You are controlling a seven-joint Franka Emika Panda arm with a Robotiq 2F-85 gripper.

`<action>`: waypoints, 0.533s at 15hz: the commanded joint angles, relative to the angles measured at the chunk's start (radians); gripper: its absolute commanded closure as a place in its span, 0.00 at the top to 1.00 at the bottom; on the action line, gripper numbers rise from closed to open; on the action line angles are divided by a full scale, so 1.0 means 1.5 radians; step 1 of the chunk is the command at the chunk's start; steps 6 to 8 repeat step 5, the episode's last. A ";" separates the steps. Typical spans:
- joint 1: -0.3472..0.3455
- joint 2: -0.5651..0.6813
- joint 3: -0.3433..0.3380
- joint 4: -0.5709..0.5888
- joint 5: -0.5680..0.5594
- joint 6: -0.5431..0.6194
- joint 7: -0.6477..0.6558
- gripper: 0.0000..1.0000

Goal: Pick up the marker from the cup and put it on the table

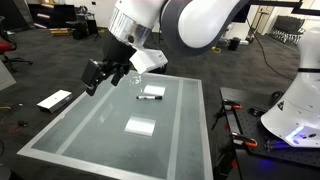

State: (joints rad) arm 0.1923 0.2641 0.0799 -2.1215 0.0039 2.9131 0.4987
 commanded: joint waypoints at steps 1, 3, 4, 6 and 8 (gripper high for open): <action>0.000 -0.002 0.000 -0.001 0.000 0.000 0.000 1.00; 0.000 -0.003 0.000 -0.004 0.000 0.000 0.000 1.00; 0.000 -0.003 0.000 -0.004 0.000 0.000 0.000 1.00; 0.000 -0.003 0.000 -0.005 0.000 0.000 0.000 1.00; 0.000 -0.003 0.000 -0.005 0.000 0.000 0.000 1.00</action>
